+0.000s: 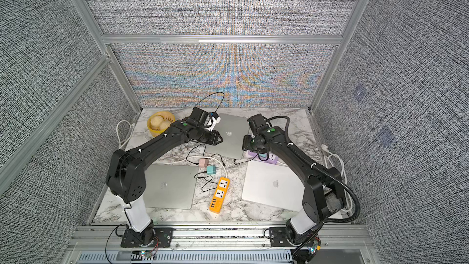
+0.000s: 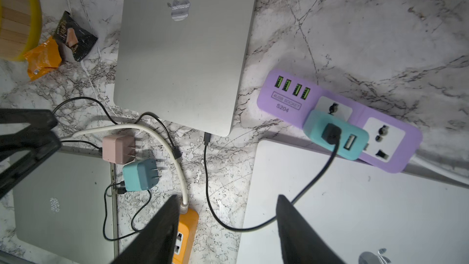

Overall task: Unplug the laptop charger
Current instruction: Remove the charging cable from the laptop.

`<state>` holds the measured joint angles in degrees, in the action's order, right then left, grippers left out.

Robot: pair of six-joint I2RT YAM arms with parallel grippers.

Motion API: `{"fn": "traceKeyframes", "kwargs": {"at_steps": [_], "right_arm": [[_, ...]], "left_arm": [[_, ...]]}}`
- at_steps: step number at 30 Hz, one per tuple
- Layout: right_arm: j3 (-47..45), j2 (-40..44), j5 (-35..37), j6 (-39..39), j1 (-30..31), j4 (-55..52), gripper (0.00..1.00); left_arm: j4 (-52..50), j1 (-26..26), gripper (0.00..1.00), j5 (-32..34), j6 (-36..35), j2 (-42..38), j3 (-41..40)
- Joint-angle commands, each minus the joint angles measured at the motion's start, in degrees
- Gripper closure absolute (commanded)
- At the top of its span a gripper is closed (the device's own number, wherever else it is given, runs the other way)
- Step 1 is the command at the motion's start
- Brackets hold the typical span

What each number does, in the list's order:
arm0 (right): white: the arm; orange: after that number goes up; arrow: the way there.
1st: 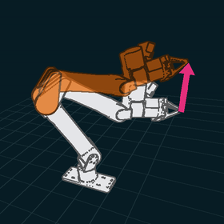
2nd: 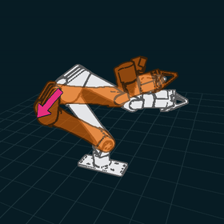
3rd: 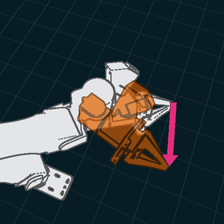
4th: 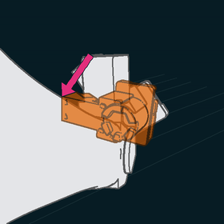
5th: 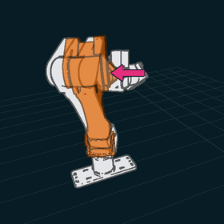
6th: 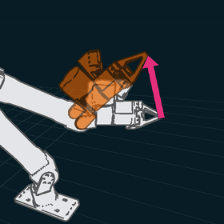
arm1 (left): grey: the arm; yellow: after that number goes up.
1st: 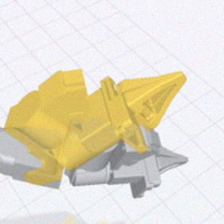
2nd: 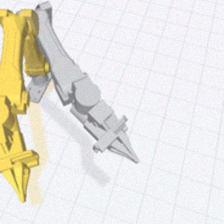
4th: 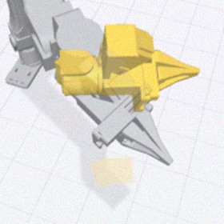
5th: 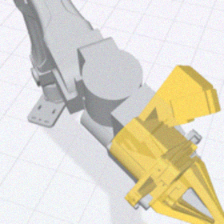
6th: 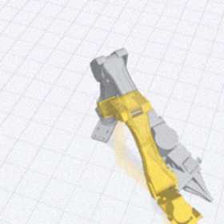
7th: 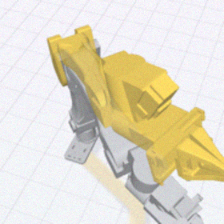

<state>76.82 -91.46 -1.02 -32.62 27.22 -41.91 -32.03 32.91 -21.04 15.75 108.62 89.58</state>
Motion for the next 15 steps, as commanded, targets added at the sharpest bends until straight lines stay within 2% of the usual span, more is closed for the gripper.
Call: {"fn": "traceKeyframes", "kwargs": {"at_steps": [1,6,10,15], "right_arm": [[1.94,-3.21,2.46,-5.15,1.7,-0.9,0.39],[5.04,-8.48,5.65,-9.03,4.59,-0.72,0.41],[4.11,-10.19,9.19,-12.18,6.34,0.55,0.44],[4.46,-13.19,10.26,-13.36,7.87,1.29,0.47]], "left_arm": [[-3.83,-0.03,0.68,-2.01,2.87,3.7,2.9],[-3.01,-0.17,0.71,-2.96,5.14,8.78,4.71],[-1.4,-0.99,0.72,-4.69,7.78,12.14,5.46],[0.24,-1.85,0.76,-7.47,9.91,15.32,6.13]]}}
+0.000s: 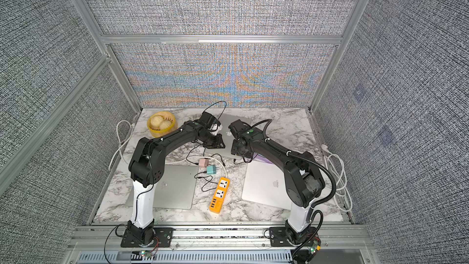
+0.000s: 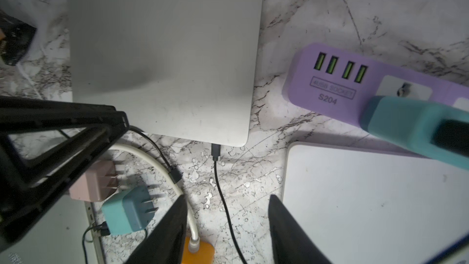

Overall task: Unplug the laptop charger
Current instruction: Remove the charging cable from the laptop.

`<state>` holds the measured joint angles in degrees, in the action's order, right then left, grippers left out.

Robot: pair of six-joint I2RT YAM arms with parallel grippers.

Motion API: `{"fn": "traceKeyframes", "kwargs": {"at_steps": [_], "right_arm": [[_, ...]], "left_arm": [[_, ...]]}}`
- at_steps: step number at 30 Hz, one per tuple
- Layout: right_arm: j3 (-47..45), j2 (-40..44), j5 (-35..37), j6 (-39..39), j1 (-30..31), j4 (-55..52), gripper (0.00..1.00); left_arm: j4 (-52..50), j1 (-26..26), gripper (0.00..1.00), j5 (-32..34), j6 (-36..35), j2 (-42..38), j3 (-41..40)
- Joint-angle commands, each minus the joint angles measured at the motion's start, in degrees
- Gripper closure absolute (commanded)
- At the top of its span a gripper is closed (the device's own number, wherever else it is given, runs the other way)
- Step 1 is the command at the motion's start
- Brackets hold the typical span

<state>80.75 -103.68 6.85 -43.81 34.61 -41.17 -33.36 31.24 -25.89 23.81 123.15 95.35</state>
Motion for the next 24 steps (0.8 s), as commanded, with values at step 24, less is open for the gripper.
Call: {"fn": "traceKeyframes", "kwargs": {"at_steps": [24], "right_arm": [[2.5,-11.86,4.18,-5.02,4.22,2.8,0.64]], "left_arm": [[3.68,-0.19,0.79,-6.78,4.7,6.24,0.45]]}}
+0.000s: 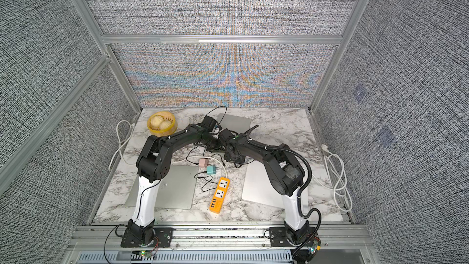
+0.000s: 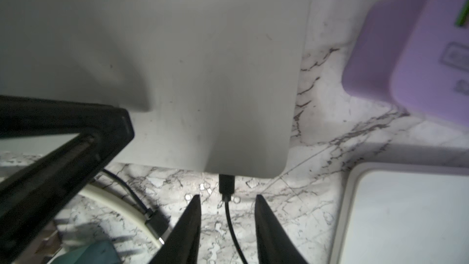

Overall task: Unplug the laptop charger
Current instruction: Remove the charging cable from the laptop.

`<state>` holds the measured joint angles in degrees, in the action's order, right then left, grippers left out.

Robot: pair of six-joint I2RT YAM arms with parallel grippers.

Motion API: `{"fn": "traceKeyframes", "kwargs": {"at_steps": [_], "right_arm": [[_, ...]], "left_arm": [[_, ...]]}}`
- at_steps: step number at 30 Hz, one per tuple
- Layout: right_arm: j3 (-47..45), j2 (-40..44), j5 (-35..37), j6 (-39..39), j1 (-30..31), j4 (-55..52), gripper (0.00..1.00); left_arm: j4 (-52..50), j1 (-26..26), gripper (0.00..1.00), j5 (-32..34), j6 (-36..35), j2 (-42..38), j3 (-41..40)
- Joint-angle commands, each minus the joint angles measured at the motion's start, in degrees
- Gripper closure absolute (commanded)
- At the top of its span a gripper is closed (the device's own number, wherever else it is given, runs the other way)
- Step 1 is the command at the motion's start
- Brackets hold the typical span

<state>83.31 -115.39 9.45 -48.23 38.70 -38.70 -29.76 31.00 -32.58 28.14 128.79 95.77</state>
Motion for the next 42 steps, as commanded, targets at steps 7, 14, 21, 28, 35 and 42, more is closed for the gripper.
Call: {"fn": "traceKeyframes", "kwargs": {"at_steps": [7,14,21,28,35,42], "right_arm": [[-0.47,-1.02,1.49,-0.51,0.45,1.82,0.72],[-0.17,-1.88,2.3,-0.11,0.89,2.14,0.74],[0.46,-2.81,3.6,0.51,0.94,1.51,0.76],[-0.42,-2.11,4.43,-0.02,0.93,2.67,0.79],[-0.78,-1.76,5.12,0.76,1.31,2.33,0.86],[0.26,-1.75,5.22,2.29,2.6,-1.23,0.9]], "left_arm": [[-0.08,0.02,0.79,-0.3,0.34,0.85,-0.32],[-0.21,0.02,0.79,-0.21,0.34,0.76,-0.49],[-0.34,0.04,0.79,-0.27,0.18,0.93,-0.67],[-0.39,0.04,0.8,-0.19,0.18,0.85,-1.03],[-0.29,0.03,0.8,-0.07,0.28,0.76,-1.48],[0.27,0.02,0.8,0.17,0.77,0.6,-1.7]]}}
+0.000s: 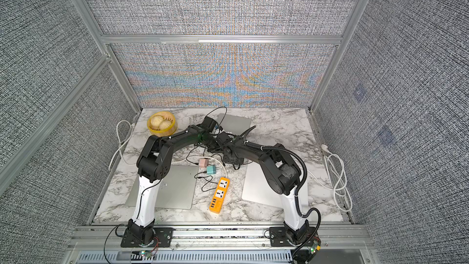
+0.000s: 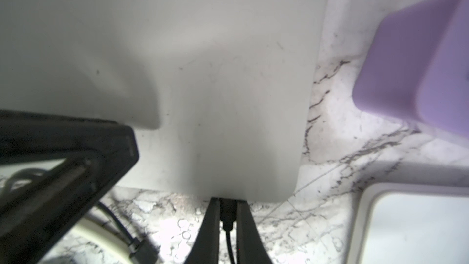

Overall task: Unplug the laptop charger
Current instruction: Remove the charging cable from the laptop.

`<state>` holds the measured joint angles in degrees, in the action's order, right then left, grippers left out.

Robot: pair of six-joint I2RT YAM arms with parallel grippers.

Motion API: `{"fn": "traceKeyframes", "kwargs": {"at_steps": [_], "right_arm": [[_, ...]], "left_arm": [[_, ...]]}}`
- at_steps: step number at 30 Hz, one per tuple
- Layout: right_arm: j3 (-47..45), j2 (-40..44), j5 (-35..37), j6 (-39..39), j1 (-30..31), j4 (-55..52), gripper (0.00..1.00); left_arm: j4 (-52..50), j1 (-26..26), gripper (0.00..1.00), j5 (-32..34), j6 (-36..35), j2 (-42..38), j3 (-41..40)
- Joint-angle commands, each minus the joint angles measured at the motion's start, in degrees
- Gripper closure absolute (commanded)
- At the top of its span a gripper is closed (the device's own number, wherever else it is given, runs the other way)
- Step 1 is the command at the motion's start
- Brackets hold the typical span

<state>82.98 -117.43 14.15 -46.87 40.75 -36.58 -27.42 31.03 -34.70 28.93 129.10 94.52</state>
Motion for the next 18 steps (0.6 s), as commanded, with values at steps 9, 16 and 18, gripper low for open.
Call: {"fn": "traceKeyframes", "kwargs": {"at_steps": [9,16,18], "right_arm": [[-5.0,3.7,-5.98,-2.83,-0.72,2.37,0.9],[-1.63,-0.8,-7.2,-0.01,-0.24,-2.06,0.91],[-0.24,-1.97,-6.75,0.75,0.2,-3.84,0.91]], "left_arm": [[-2.09,0.08,0.81,2.5,-0.01,0.36,-0.65],[-2.02,0.02,0.81,2.43,0.27,0.4,-0.39],[-1.95,0.0,0.81,2.4,0.34,0.57,-0.35]]}}
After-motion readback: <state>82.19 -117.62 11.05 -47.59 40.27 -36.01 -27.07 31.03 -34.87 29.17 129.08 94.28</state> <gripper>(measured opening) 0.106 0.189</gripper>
